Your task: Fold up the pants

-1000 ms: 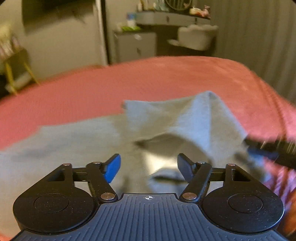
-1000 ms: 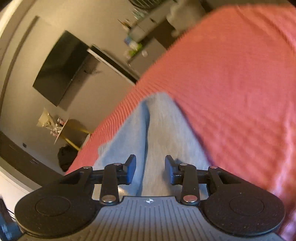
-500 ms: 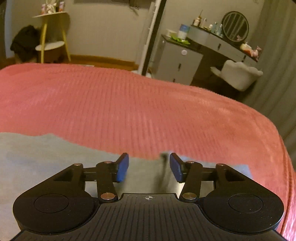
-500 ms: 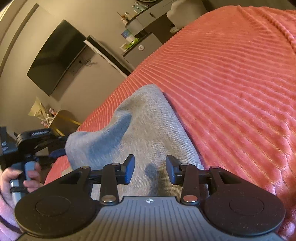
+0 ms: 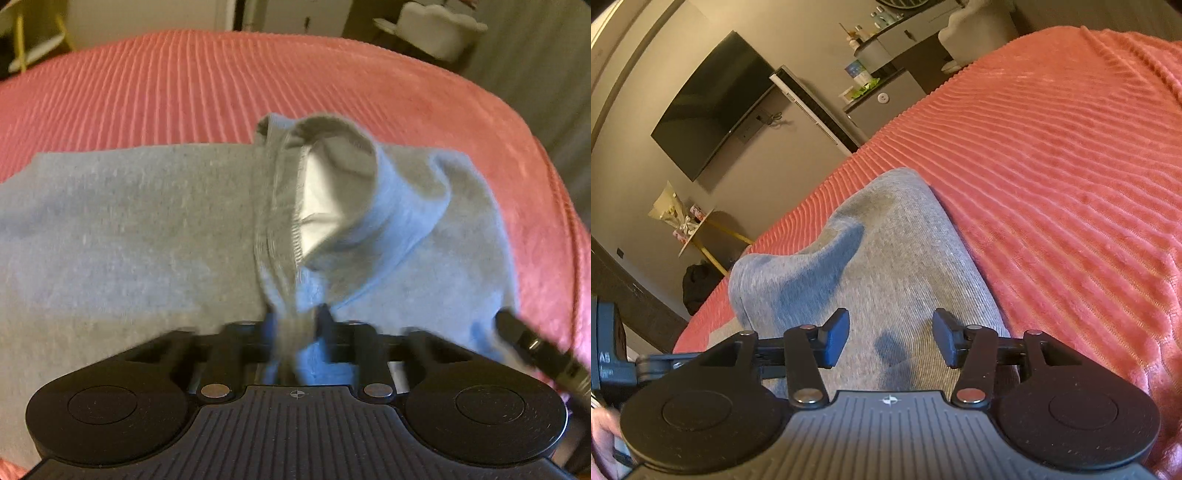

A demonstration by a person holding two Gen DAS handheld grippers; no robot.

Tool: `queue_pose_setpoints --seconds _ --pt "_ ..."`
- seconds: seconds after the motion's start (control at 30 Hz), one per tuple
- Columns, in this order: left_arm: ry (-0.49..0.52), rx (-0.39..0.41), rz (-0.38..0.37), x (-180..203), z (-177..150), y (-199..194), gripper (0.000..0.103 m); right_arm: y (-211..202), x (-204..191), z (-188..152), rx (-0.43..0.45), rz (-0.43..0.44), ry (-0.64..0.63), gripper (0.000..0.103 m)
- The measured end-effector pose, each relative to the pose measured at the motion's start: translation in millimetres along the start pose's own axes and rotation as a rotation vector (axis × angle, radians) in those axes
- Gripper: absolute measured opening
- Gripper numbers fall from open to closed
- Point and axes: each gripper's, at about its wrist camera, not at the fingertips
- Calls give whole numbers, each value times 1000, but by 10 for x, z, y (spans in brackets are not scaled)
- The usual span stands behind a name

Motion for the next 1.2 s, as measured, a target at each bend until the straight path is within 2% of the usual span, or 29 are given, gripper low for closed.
queue_pose_setpoints --seconds 0.07,0.13,0.17,0.23,0.3,0.33,0.4,0.47,0.5,0.6,0.7,0.73,0.77,0.8,0.83,0.87,0.9,0.97,1.0,1.07,1.1,1.13,1.17,1.2 --pt "-68 55 -73 -70 33 -181 16 -11 6 16 3 6 19 50" --pt "-92 135 -155 -125 26 -430 17 -64 43 49 21 22 64 50" --pt "-107 159 -173 -160 -14 -521 17 -100 65 62 36 28 83 51" --pt "-107 142 -137 -251 -139 -536 19 -158 101 84 64 26 104 55" --pt "-75 34 -39 -321 -273 -343 20 -158 113 98 63 28 111 55" --pt "-54 -10 5 -333 -316 -256 25 -144 109 98 53 32 110 55" --pt "-3 35 37 -319 -329 -306 38 -125 67 80 38 31 84 55" --pt "20 101 90 -192 -195 -403 42 -138 4 71 40 25 34 55" --pt "24 145 85 -159 -109 -461 43 -143 -14 71 40 30 21 55" --pt "-1 217 7 -86 164 -534 47 -150 -64 78 61 32 -4 55" --pt "-14 221 -66 -61 455 -347 56 -112 -92 69 48 22 -22 55" --pt "-21 209 -67 -31 508 -253 56 -100 -96 60 43 21 -19 55" --pt "-31 190 -61 -32 571 -172 53 -89 -97 59 39 23 -18 55" --pt "-38 178 -67 -40 629 -83 40 -83 -94 57 37 22 -22 55" --pt "-40 166 -77 -23 669 -12 8 -80 -102 56 37 25 -29 55" --pt "-55 144 -65 -32 714 60 6 -79 -106 58 35 37 -36 55" --pt "-71 168 -56 -83 724 65 6 -77 -111 51 31 46 -41 55" --pt "-74 311 -38 -153 703 -114 6 -93 -121 56 42 55 -46 54" --pt "-80 338 -38 -200 692 -156 6 -102 -122 62 49 54 -49 53" --pt "-76 307 15 -285 666 -130 11 -88 -104 61 47 49 -44 53" --pt "-47 284 59 -293 672 -119 20 -68 -98 60 38 47 -42 53" --pt "-17 266 127 -294 645 -86 34 -42 -97 61 25 40 -44 53" --pt "2 259 194 -300 606 -85 42 -29 -101 59 18 36 -49 53" --pt "6 257 198 -312 574 -101 53 -31 -105 58 16 34 -53 53"
Point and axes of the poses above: each gripper's, at about its wrist camera, not at the fingertips, and y roughly the way its jaws point, x to its right, z to its top, and after that the axes turned 5 degrees about x, right-handed
